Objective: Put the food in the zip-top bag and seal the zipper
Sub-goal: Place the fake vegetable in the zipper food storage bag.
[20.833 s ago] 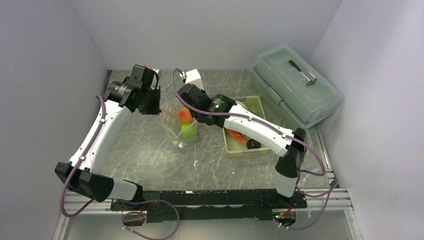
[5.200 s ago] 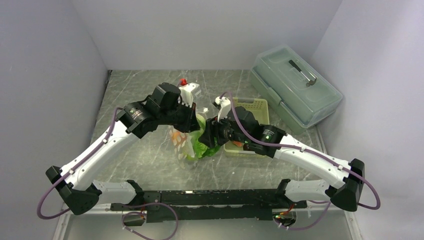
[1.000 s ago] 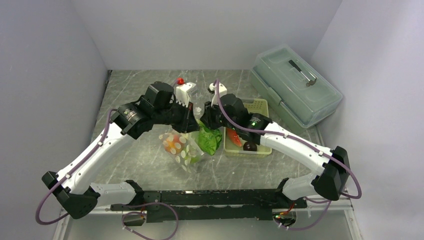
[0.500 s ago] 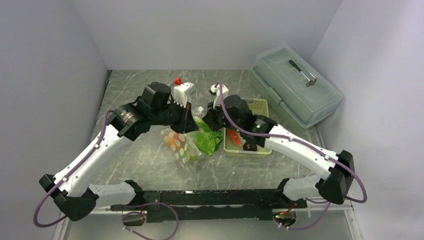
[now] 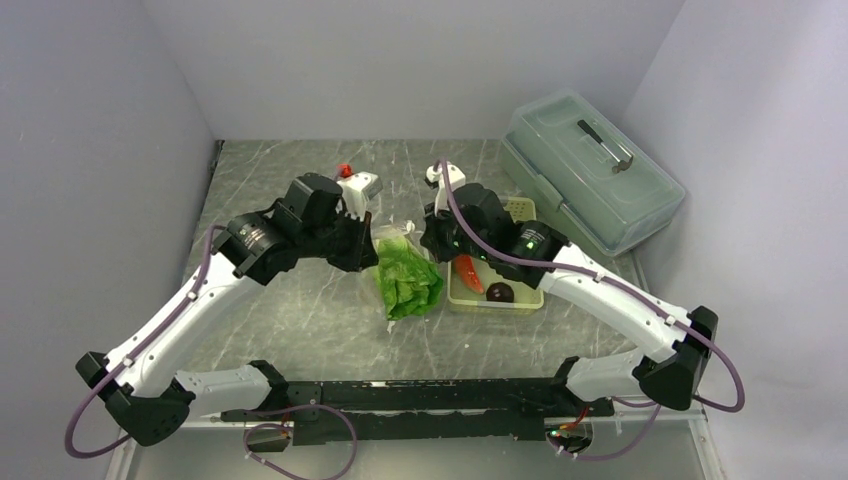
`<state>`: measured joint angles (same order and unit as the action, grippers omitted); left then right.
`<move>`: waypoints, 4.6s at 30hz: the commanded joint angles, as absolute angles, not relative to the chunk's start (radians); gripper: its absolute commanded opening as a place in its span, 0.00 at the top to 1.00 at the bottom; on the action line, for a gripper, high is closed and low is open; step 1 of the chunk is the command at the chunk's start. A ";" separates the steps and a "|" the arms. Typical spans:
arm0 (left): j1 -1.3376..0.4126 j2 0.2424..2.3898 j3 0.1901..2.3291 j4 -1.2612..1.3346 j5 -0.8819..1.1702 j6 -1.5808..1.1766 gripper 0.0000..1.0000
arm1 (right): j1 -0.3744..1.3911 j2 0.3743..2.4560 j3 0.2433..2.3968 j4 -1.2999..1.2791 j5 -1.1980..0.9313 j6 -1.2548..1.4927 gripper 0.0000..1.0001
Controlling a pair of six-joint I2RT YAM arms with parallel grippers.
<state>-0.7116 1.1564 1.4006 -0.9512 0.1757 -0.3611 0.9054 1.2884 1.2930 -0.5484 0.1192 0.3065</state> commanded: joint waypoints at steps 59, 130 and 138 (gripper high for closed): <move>-0.486 1.220 1.466 -0.973 0.221 -0.378 1.00 | 0.582 1.467 1.672 -0.835 -0.211 0.380 1.00; -0.466 1.304 1.388 -0.932 0.396 -0.408 1.00 | 0.962 1.661 1.534 -0.752 -0.092 0.412 1.00; -0.465 1.300 1.411 -0.926 0.430 -0.429 1.00 | 0.990 1.687 1.427 -0.692 -0.101 0.448 1.00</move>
